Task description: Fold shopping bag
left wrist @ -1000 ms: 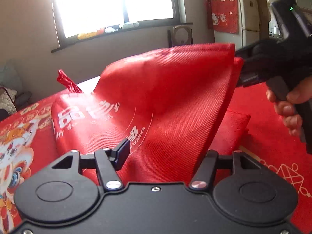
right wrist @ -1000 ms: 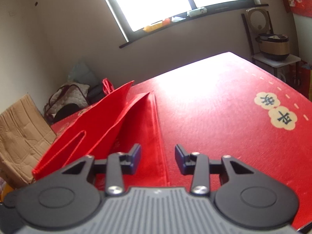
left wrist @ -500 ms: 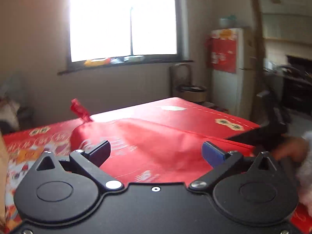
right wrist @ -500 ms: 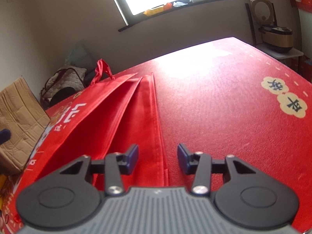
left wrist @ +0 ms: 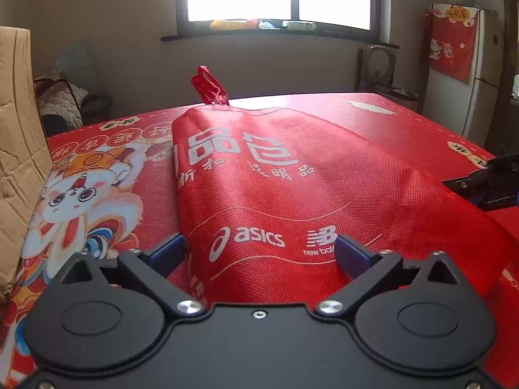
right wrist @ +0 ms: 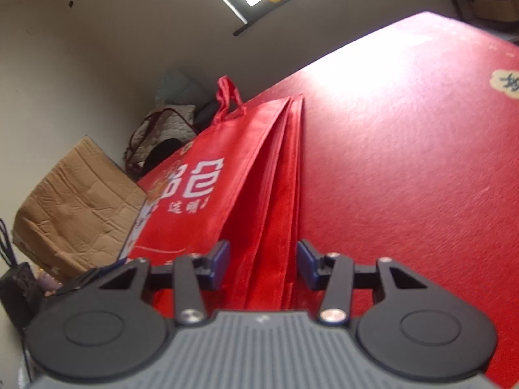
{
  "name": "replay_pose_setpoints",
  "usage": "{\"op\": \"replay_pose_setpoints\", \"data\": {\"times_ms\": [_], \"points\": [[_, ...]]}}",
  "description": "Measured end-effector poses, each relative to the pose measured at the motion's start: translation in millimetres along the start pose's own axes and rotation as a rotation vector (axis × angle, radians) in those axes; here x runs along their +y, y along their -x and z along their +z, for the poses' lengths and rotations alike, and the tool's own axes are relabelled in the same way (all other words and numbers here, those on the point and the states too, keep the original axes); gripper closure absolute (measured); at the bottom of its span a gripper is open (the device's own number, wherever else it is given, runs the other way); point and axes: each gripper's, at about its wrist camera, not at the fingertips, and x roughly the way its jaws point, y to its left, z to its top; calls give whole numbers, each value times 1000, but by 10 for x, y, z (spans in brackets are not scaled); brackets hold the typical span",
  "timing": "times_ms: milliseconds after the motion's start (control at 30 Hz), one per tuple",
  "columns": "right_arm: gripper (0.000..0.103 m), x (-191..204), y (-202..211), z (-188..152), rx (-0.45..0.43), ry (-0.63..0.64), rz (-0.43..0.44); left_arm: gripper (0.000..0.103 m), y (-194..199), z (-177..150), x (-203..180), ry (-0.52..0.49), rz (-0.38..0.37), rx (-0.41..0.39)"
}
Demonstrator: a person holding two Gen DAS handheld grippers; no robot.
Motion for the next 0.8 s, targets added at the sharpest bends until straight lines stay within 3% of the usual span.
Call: {"op": "replay_pose_setpoints", "data": {"times_ms": [67, 167, 267, 367, 567, 733, 767, 800], "points": [[57, 45, -9, 2, 8, 10, 7, 3, -33, -2, 24, 21, 23, 8], [57, 67, 110, 42, -55, 11, 1, 3, -38, 6, 111, 89, 7, 13], [55, 49, 278, 88, -120, -16, 118, 3, -37, 2, 87, 79, 7, 14], [47, 61, 303, 109, -97, -34, 220, 3, -47, -1, 32, 52, 13, 15], [48, -33, 180, 110, -30, -79, 183, 3, -90, 5, -34, 19, 28, 36], [65, -81, 59, 39, -13, -105, 160, 1, -106, -14, -77, 8, 38, 51], [71, -66, 47, 20, -26, -95, 150, 1, -107, -14, -90, 4, 43, 52], [89, -46, 39, 3, -39, -82, 139, 1, -112, -16, -95, 2, 46, 53]]}}
